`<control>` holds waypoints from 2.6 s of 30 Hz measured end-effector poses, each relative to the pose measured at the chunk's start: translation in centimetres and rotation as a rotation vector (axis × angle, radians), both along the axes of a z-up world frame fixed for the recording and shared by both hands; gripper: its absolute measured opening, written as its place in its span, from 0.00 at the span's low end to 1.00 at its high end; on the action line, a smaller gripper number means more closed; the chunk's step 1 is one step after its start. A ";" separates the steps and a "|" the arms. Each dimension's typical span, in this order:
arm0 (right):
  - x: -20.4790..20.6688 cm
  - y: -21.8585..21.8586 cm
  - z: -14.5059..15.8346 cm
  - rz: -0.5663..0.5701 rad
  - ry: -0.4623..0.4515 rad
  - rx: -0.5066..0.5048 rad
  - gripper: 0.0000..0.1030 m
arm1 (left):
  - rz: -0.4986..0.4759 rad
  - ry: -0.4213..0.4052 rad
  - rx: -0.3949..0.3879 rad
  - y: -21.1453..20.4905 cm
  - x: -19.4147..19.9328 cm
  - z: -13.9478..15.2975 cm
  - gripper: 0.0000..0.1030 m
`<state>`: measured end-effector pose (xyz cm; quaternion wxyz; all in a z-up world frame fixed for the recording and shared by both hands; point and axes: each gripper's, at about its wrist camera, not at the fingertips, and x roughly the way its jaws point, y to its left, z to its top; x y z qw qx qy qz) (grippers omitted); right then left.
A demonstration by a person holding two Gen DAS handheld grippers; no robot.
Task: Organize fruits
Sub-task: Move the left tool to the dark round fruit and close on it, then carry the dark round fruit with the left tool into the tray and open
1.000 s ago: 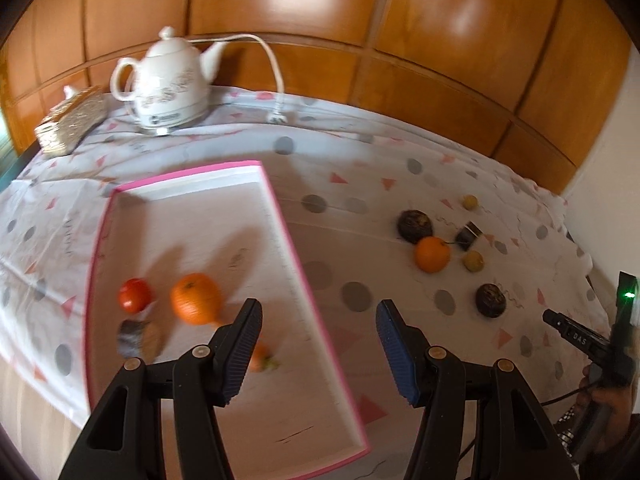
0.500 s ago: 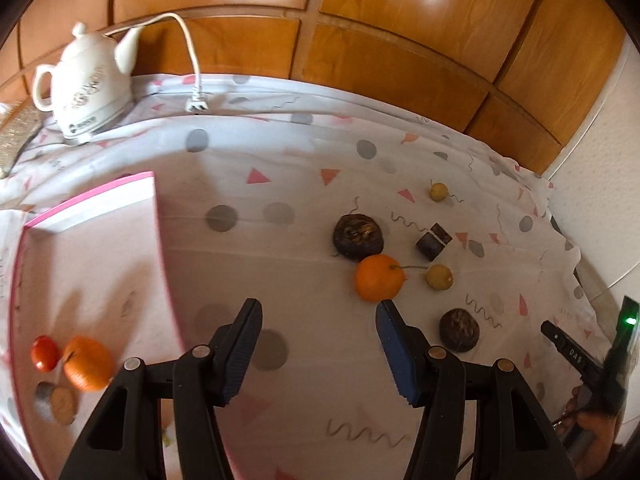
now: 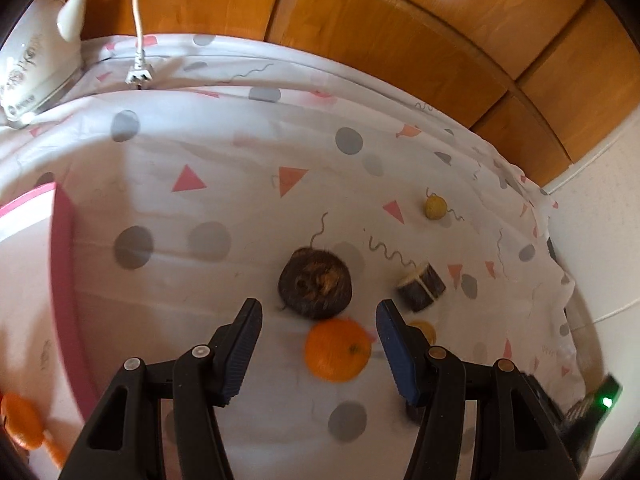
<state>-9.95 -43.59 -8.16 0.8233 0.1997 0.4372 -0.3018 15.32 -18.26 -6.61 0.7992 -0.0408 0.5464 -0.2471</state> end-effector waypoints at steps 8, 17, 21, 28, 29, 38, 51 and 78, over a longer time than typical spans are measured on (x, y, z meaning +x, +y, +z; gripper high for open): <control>0.1 0.1 0.0 0.015 -0.003 0.003 0.42 | -0.042 0.059 0.074 -2.8 2.2 -2.3 0.55; 0.2 0.2 -0.1 0.017 -0.003 0.001 0.42 | -0.022 -0.001 0.059 -1.0 1.8 -1.8 0.48; 0.2 0.1 -0.1 0.017 -0.003 0.001 0.42 | 0.017 -0.033 0.026 1.0 1.4 -0.5 0.48; 0.3 0.3 0.0 0.021 0.001 -0.009 0.42 | 0.097 -0.096 -0.015 6.2 0.5 2.2 0.48; 0.3 0.3 0.0 0.023 0.003 -0.011 0.42 | 0.114 -0.103 -0.020 7.2 0.4 2.5 0.48; 0.6 0.7 0.0 0.040 0.018 -0.033 0.42 | 0.302 -0.105 -0.013 17.8 0.3 2.5 0.48; 0.8 1.2 -0.2 0.045 0.031 -0.049 0.43 | 0.371 -0.029 0.037 22.2 -0.1 -1.3 0.48; 0.9 1.3 -0.2 0.056 0.050 -0.061 0.44 | 0.390 -0.243 0.052 23.1 -7.2 3.5 0.54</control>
